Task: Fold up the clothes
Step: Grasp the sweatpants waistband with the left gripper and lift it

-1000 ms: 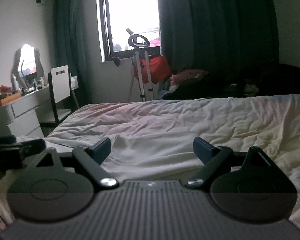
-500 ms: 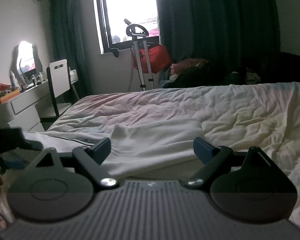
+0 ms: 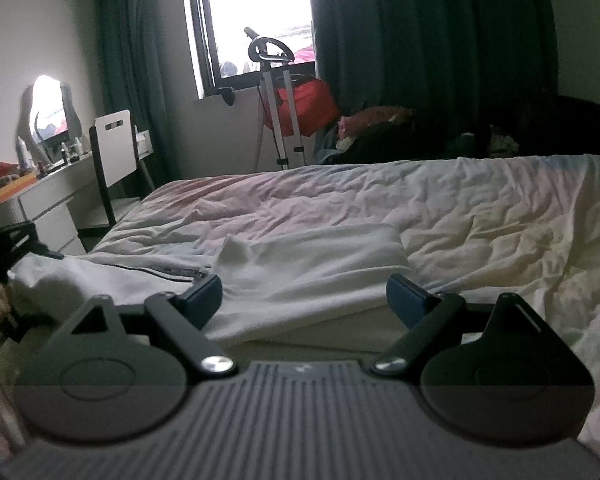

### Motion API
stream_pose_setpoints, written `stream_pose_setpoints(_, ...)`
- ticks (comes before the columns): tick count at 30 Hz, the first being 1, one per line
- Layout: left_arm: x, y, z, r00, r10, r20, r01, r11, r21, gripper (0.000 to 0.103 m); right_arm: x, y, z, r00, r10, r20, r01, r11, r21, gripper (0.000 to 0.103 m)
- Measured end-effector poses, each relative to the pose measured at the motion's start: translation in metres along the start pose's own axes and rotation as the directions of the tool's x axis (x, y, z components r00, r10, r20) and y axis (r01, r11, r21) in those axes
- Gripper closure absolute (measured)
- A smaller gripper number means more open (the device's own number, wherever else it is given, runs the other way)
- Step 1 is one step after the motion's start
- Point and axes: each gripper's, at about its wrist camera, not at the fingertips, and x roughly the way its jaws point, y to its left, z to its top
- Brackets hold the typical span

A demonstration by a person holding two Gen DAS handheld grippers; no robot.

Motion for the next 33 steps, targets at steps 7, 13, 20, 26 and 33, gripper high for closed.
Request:
stream_pose_setpoints(7,0.005,0.023,0.044,0.989,0.038,0.144,-0.030,0.998,-0.058,0.034,0.013,0.000,-0.003,1.000,0.014,0.004,-0.014,1.000,0.000,0.012)
stream_pose_setpoints(13,-0.006,0.019,0.042,0.978,0.017,0.206,-0.020,1.000,0.009,0.062,0.046,0.009,-0.004,0.999,0.017,0.030,-0.016,0.999,-0.039,0.012)
stream_pose_setpoints(20,-0.008,-0.018,0.026,0.957,0.003,0.291,-0.056,0.983,0.174,0.073,0.131,-0.002,-0.034,0.975,-0.031,-0.218,0.036,0.999,0.016,0.012)
stream_pose_setpoints(26,-0.018,-0.079,-0.003,0.908,-0.081,0.412,-0.112,0.898,0.425,0.074,0.108,-0.013,-0.018,0.986,0.020,-0.164,0.000,0.992,0.126,0.012)
stream_pose_setpoints(33,-0.043,-0.168,-0.092,0.832,-0.216,0.511,-0.188,0.757,0.626,0.075,0.064,-0.050,0.009,0.998,-0.027,-0.052,0.037,0.980,0.198,0.013)
